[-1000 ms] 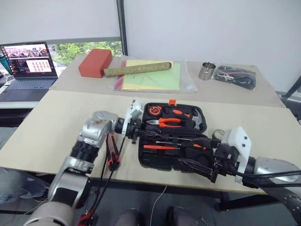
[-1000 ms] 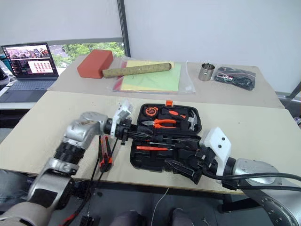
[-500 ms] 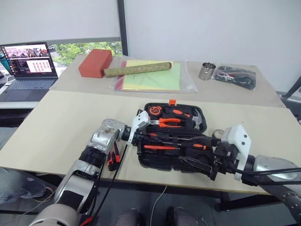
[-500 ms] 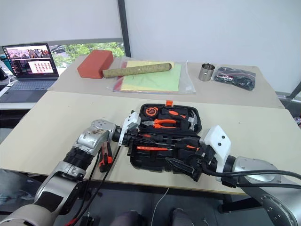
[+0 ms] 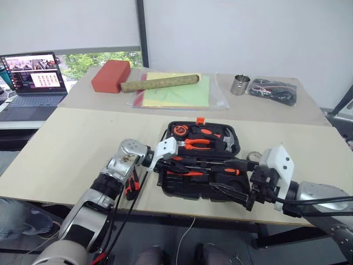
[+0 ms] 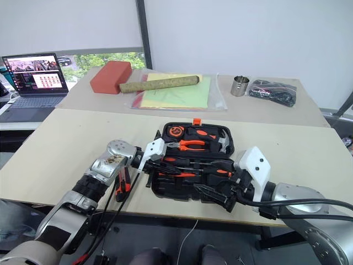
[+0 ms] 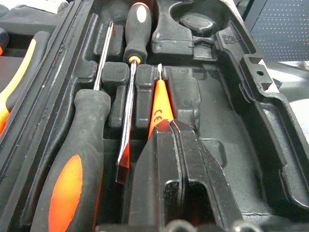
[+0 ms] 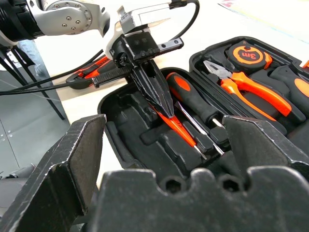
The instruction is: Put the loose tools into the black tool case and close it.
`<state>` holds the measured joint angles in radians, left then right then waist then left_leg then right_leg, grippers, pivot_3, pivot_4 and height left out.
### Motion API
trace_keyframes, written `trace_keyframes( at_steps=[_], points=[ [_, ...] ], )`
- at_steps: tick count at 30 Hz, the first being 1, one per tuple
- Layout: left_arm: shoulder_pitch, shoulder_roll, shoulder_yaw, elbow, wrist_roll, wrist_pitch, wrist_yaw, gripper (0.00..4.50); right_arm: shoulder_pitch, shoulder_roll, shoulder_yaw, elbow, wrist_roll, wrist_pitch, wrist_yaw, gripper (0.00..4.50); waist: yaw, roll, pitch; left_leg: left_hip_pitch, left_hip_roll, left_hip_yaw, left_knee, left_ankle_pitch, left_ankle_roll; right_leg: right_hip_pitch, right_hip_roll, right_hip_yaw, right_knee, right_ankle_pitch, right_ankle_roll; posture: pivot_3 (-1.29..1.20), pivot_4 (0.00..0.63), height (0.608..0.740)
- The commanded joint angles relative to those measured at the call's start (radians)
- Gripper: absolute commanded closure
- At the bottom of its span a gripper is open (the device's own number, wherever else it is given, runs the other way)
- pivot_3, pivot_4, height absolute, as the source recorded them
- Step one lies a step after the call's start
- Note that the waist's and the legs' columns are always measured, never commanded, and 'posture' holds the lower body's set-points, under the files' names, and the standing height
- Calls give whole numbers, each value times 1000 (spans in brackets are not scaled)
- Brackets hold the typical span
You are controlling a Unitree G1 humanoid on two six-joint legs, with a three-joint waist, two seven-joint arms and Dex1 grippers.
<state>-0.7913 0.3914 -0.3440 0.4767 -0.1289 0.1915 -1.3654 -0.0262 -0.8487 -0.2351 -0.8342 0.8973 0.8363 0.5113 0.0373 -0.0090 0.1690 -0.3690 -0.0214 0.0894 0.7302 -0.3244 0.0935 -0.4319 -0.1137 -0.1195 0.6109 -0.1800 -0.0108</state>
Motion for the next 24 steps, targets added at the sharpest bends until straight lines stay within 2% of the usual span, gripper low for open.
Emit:
trace_keyframes(
  at_steps=[1,9,13,17,20,24],
  points=[
    [15,33,-32,13,48,29,-15,4465,-16,6,-8,-9,6,-18,-4,0,0,0,0,0,0,0,0,0,0,0,0,0,0,0,0,0,150,740],
    [0,82,-21,25,71,9,-8,4465,-33,20,9,2,-6,-27,-4,0,0,0,0,0,0,0,0,0,0,-1,0,0,0,0,0,0,150,740],
    [-15,89,21,-4,16,50,-32,4465,-33,27,20,4,-19,-32,2,0,1,0,0,-1,0,0,0,0,1,-1,0,0,0,0,0,0,150,740],
    [1,147,119,-161,-104,179,-63,4465,-55,23,39,19,-32,-41,34,0,-5,0,0,-5,0,0,0,0,1,-6,1,0,0,0,0,0,150,740],
    [35,239,258,-314,-207,395,3,3783,-116,18,73,77,-46,-52,88,0,-16,-1,1,-8,0,0,0,0,1,-8,3,-2,1,0,-1,0,150,740],
    [207,381,464,-549,-302,620,128,2294,-213,21,157,164,-99,-95,185,0,-38,-1,1,-6,0,-1,-2,0,0,-7,4,-1,-1,0,-1,0,150,740]
  ],
)
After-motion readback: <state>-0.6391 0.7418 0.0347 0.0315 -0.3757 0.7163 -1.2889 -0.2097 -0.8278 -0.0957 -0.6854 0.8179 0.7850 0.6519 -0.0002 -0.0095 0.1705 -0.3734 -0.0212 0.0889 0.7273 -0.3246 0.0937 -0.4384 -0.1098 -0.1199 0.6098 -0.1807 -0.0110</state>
